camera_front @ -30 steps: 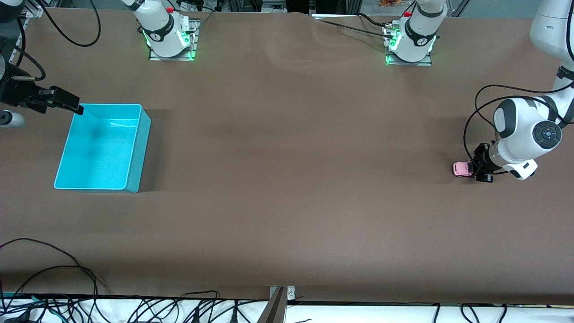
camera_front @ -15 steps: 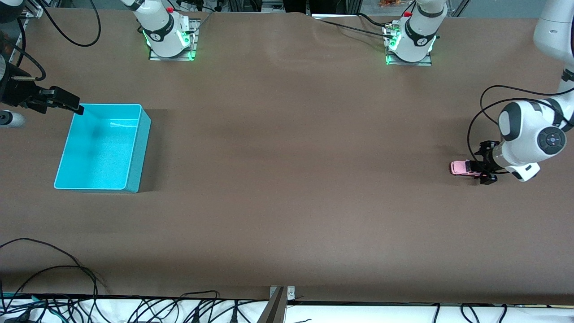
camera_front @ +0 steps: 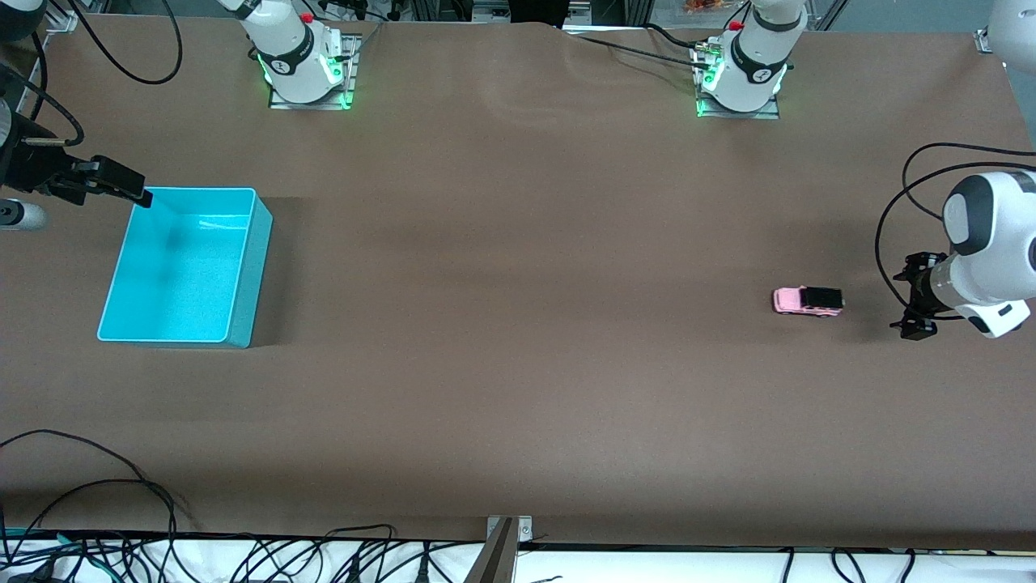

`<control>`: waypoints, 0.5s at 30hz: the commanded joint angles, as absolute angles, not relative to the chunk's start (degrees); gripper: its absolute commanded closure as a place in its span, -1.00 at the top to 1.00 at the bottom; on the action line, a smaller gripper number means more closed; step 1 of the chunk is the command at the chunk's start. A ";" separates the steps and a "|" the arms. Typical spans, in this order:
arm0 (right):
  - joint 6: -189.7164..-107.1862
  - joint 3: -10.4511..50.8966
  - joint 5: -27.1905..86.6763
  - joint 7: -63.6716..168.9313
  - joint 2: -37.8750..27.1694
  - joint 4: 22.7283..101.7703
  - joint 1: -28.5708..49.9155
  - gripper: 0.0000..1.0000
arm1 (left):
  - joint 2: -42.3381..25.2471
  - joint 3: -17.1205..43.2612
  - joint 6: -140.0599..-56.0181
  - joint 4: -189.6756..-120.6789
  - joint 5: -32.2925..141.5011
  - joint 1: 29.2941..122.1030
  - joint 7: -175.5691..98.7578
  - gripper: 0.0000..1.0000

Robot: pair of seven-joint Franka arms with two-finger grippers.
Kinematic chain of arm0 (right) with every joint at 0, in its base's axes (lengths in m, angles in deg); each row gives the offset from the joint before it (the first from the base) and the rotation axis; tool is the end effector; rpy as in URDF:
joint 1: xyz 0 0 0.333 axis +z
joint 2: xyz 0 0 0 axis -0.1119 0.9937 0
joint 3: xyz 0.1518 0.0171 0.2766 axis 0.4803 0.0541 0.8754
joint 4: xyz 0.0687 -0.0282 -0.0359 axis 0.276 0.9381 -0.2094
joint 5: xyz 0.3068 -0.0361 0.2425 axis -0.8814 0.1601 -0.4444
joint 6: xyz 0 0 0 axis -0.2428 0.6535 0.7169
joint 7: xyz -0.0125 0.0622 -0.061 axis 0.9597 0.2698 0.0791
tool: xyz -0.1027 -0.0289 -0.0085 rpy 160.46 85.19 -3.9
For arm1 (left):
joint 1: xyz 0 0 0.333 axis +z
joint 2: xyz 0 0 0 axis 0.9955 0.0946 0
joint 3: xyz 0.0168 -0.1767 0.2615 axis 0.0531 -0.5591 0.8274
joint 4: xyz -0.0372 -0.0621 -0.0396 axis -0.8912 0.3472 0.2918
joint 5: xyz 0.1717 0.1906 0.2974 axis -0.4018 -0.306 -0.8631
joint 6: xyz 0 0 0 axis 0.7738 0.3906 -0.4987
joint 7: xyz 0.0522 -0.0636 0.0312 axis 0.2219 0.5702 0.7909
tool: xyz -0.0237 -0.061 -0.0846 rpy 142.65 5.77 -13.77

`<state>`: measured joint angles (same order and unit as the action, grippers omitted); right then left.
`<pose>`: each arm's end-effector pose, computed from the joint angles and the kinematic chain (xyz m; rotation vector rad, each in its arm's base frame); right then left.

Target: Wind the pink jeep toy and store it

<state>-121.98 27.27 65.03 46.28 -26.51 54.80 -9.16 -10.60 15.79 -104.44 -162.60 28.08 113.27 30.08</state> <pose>0.5628 -0.0084 0.5888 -3.1084 0.0674 0.1309 0.6014 0.1633 0.2944 -2.2988 -1.8810 0.0264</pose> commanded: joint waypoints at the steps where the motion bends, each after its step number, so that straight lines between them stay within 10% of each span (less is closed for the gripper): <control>1: -121.16 27.34 65.18 46.02 -26.18 53.75 -8.97 1.00 | -13.60 13.56 -99.18 -159.36 28.12 113.75 24.41 1.00; 15: -121.78 27.34 65.53 46.02 -25.74 53.76 -8.01 1.00 | -18.17 12.94 -92.33 -150.13 35.06 113.58 -0.19 1.00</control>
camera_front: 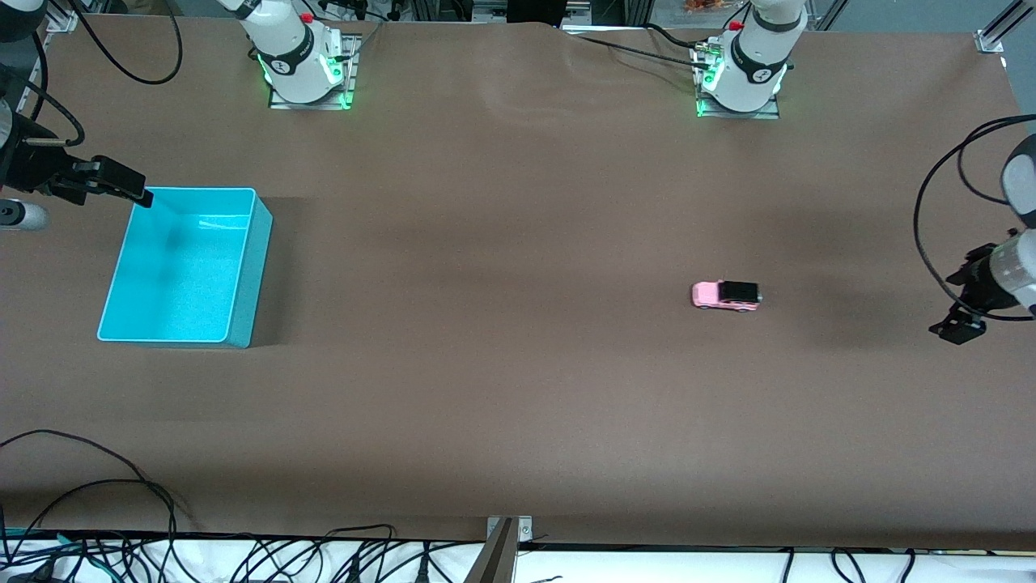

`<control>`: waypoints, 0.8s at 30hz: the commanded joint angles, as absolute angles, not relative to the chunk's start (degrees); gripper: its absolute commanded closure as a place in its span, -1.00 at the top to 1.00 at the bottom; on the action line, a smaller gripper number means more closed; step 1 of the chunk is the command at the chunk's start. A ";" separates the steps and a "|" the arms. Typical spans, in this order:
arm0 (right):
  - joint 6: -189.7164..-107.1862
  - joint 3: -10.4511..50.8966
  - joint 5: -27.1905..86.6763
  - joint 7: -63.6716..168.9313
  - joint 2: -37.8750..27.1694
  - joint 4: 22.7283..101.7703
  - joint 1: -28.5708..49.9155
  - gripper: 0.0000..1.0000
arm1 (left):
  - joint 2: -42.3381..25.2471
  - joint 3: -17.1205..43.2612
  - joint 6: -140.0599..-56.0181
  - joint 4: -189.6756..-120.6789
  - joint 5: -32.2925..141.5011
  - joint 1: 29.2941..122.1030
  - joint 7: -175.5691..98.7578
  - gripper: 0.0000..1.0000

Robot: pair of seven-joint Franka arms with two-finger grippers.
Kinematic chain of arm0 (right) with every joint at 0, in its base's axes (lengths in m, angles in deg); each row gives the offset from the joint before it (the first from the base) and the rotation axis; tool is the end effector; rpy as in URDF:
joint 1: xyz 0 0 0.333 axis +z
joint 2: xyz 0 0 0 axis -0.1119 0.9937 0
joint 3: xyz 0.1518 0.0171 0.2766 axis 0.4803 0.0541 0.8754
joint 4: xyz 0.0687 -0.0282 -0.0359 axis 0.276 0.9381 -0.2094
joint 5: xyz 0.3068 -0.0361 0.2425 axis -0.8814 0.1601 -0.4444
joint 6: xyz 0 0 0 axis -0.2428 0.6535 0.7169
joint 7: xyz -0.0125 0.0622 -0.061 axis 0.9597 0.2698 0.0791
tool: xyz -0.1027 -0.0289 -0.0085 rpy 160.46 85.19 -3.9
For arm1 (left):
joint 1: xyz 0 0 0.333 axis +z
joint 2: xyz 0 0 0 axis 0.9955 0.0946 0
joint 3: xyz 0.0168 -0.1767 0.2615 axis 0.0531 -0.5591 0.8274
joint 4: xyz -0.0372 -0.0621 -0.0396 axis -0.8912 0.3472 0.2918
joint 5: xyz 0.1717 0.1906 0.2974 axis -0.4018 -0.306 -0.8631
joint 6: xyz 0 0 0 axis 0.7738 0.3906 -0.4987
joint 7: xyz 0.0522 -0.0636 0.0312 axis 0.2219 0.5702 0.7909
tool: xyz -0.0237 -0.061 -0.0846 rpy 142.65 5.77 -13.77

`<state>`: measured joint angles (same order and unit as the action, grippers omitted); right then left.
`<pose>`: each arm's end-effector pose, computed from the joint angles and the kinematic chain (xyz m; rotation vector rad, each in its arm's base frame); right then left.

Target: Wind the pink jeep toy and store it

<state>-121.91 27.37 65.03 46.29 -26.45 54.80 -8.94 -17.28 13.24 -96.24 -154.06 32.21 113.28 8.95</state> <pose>0.5630 -0.0052 0.5881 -3.1085 0.0585 0.1346 0.6234 0.1479 0.4232 -2.6311 -1.5065 -0.0875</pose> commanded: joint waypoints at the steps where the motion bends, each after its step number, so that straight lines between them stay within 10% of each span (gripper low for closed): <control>1: -121.78 27.34 65.53 46.02 -25.65 53.58 -8.01 1.00 | -18.17 12.94 -91.45 -149.08 35.41 113.58 -2.12 1.00; 24: -121.86 27.08 65.62 46.02 -25.65 53.58 -8.01 1.00 | -18.08 5.47 -75.63 -133.34 36.12 112.79 -38.44 1.00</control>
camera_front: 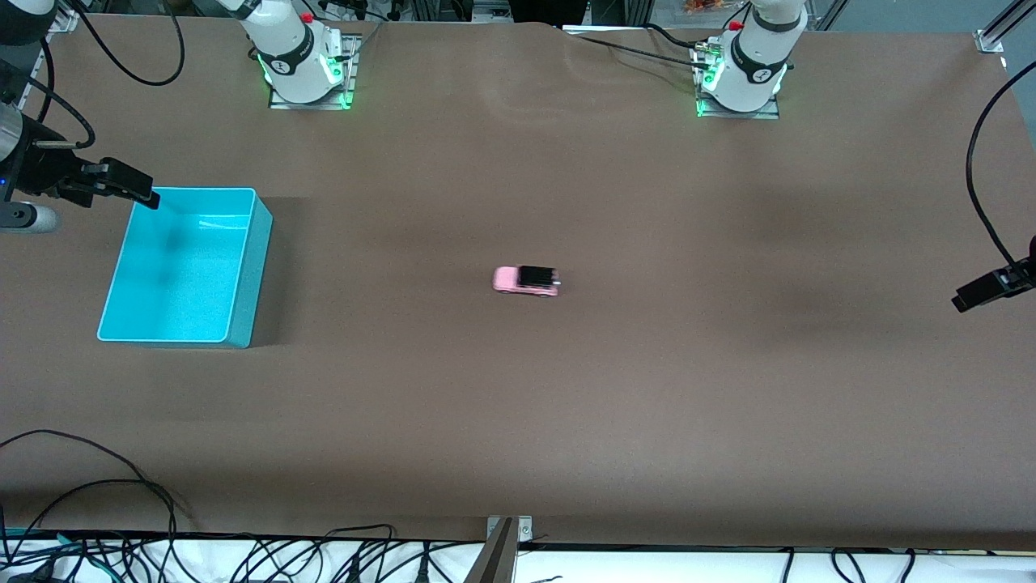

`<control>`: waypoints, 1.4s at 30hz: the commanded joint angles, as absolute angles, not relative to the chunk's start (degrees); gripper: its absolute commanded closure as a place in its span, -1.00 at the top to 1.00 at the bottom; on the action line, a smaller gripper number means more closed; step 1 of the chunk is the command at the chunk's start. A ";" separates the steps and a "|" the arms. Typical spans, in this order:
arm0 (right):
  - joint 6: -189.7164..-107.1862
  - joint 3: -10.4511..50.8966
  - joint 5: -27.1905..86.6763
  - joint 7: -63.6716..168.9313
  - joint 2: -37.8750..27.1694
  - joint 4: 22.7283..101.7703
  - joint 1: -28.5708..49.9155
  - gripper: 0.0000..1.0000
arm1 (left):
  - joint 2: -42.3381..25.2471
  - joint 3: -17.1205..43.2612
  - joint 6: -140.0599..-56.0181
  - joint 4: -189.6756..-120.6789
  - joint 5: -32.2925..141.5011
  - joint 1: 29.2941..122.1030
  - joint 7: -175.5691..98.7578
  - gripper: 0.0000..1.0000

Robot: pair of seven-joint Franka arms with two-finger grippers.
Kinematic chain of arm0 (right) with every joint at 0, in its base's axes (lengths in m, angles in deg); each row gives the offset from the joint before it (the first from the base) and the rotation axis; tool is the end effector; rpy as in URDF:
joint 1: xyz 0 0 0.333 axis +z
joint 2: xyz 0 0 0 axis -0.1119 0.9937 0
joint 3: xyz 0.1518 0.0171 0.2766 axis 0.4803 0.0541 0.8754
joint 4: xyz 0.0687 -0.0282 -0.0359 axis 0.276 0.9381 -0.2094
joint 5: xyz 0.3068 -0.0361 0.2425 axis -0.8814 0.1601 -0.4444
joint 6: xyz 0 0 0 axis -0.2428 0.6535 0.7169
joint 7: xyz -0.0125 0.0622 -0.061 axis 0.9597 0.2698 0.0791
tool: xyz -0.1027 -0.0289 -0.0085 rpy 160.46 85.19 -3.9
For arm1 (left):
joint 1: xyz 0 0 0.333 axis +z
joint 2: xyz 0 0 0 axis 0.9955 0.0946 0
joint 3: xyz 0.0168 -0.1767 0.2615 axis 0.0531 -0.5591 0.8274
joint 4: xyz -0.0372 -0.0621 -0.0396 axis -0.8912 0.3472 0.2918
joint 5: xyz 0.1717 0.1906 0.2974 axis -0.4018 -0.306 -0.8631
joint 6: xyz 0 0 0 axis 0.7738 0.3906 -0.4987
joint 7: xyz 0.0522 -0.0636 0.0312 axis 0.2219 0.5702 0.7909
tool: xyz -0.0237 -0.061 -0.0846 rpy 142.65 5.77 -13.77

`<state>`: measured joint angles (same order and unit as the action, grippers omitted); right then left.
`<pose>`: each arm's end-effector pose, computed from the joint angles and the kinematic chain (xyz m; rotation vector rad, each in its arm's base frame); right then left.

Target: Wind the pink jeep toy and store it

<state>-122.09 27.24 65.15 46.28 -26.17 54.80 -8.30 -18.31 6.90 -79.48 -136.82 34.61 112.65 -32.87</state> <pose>0.5646 -0.0005 0.5856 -3.1111 0.0451 0.1376 0.6370 0.0937 0.5578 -3.0391 -0.4080 -0.0802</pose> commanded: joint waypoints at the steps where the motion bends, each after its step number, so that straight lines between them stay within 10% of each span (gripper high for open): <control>1: -121.95 27.08 65.62 46.02 -25.65 53.58 -8.01 1.00 | -18.08 5.12 -75.19 -132.99 36.38 112.70 -38.70 1.00; 42: -123.36 27.17 64.57 46.37 -25.30 52.88 -8.01 1.00 | -25.46 2.39 -73.95 -137.29 42.89 114.63 -39.32 1.00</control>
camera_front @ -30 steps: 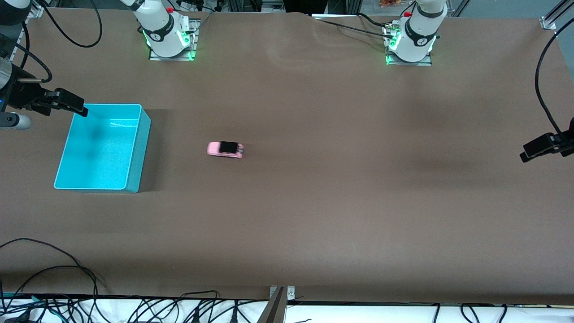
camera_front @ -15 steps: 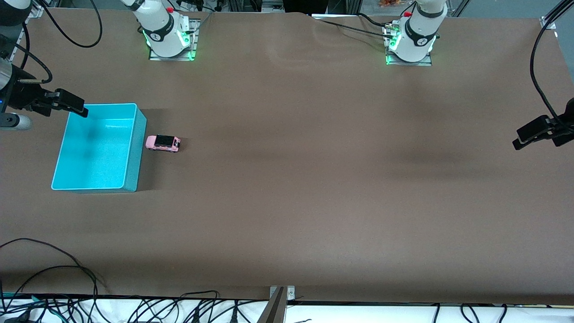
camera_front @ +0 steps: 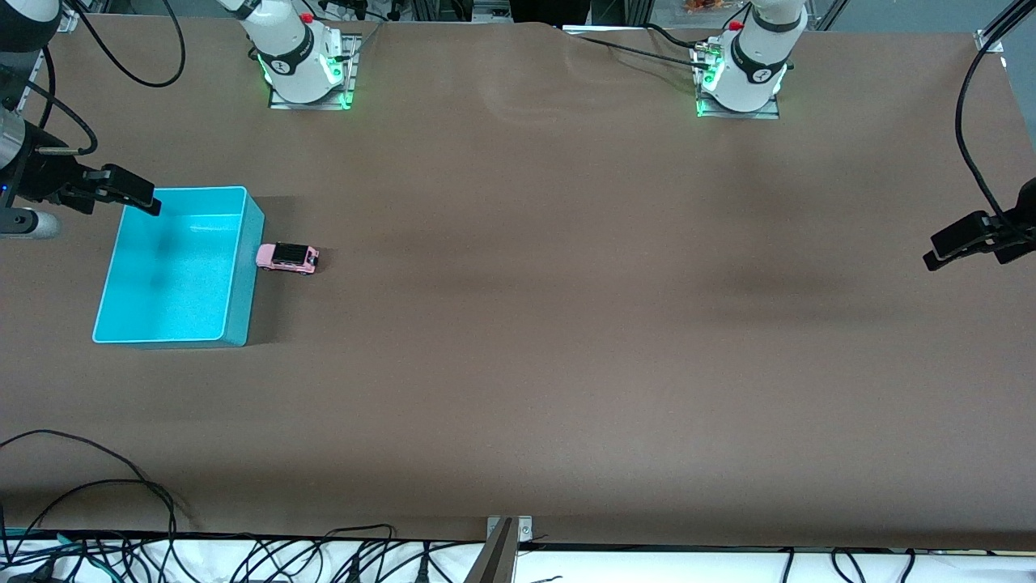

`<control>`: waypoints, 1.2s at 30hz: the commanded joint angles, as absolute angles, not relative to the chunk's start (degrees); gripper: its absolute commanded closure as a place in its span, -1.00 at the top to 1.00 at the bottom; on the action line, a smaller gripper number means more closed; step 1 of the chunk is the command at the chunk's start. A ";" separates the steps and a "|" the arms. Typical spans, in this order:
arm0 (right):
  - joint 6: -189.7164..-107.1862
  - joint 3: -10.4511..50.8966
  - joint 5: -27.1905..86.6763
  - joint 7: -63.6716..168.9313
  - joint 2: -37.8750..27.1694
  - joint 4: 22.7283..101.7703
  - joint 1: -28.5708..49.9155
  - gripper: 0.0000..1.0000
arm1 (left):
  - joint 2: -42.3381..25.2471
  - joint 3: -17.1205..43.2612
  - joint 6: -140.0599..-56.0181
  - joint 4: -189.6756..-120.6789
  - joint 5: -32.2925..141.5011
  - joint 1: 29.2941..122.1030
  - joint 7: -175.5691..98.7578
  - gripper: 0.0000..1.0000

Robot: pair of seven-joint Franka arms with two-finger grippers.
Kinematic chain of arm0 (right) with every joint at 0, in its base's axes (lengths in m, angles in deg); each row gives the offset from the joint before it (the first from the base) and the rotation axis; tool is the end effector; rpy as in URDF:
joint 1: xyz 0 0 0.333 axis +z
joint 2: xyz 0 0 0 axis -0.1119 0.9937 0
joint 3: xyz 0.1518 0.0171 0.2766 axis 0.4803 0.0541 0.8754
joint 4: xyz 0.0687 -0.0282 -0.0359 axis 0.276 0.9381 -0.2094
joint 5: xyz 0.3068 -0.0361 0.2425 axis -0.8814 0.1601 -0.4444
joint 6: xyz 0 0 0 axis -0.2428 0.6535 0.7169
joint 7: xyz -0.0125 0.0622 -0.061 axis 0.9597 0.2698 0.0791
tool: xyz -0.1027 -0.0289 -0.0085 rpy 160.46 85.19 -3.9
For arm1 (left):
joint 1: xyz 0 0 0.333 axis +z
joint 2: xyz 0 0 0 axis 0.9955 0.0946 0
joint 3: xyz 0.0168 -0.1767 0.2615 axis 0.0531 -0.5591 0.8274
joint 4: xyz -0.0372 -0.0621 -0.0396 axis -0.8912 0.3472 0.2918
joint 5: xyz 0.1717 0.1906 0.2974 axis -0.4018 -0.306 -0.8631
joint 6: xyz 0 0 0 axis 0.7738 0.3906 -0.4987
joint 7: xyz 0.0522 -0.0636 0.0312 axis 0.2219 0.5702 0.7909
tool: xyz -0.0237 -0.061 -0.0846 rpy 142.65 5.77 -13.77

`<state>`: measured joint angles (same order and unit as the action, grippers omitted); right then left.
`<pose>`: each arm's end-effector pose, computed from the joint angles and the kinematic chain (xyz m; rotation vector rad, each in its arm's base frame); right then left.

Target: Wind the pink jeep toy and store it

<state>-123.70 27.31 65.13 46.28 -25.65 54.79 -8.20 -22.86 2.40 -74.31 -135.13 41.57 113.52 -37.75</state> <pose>0.5701 0.0011 0.5828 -3.1116 0.0413 0.1078 0.6134 0.0395 0.6138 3.1049 0.2092 0.0994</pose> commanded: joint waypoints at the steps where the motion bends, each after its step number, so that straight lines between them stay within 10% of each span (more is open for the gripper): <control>1: -123.36 27.17 64.48 46.54 -25.30 52.61 -8.01 1.00 | -25.47 2.39 -74.04 -137.29 42.89 114.63 -39.32 1.00; 28: -120.90 27.08 64.04 44.70 -23.72 52.44 -8.18 1.00 | -25.82 3.00 -74.04 -137.20 42.98 115.25 -38.62 1.00; 36: -120.11 26.99 64.22 44.70 -23.54 52.52 -8.36 1.00 | -27.84 14.76 -73.86 -137.91 43.15 103.75 -38.62 1.00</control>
<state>-121.46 27.15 64.59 44.89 -23.82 53.40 -8.28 -24.40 6.62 -74.19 -135.40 41.60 111.54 -37.72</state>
